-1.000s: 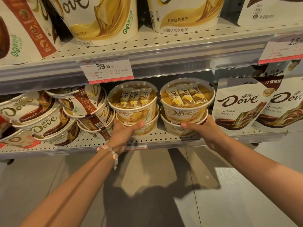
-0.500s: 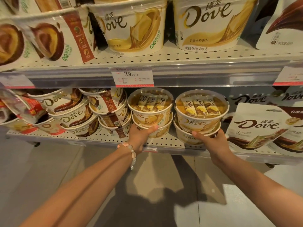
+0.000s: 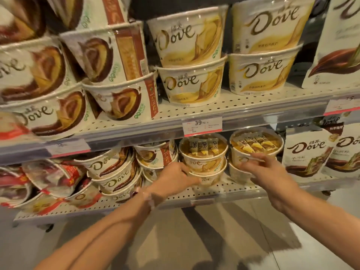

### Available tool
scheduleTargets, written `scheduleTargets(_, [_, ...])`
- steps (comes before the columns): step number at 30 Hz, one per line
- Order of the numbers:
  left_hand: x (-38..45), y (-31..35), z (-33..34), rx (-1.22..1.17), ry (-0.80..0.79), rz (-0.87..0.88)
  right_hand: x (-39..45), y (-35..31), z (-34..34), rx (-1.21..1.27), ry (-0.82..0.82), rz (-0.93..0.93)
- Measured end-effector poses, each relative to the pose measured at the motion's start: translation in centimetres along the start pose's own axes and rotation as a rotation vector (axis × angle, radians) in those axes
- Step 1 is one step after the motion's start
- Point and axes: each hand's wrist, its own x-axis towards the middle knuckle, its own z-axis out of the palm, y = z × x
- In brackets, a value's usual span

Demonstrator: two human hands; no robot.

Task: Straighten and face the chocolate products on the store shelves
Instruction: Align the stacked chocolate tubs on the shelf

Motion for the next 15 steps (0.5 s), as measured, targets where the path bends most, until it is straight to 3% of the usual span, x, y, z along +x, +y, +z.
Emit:
scheduleTargets(3, [-3.5, 0.5, -5.7, -0.047, 0.121, 0.194, -3.1, -4.6, 4.7, -0.138, -0.001, -0.343])
scheduleTargets(5, [-5.2, 0.8, -9.4, -0.101, 0.294, 0.367, -4.4, -7.4, 8.3, -0.193, -0.026, -0.529])
scheduleTargets(10, [-7.8, 1.7, -16.9, 0.044, 1.000, 0.775, -4.8, -12.0, 17.0, -0.370, 0.003, -0.759])
scheduleTargets(13, [-7.7, 0.4, -19.0, 0.039, 1.346, 0.751, -4.0, -12.5, 20.5, -0.405, 0.165, -0.784])
scheduleTargets(15, [-7.2, -0.7, -19.8, -0.028, 1.421, 0.611, -3.5, -12.5, 22.1, -0.385, 0.236, -0.758])
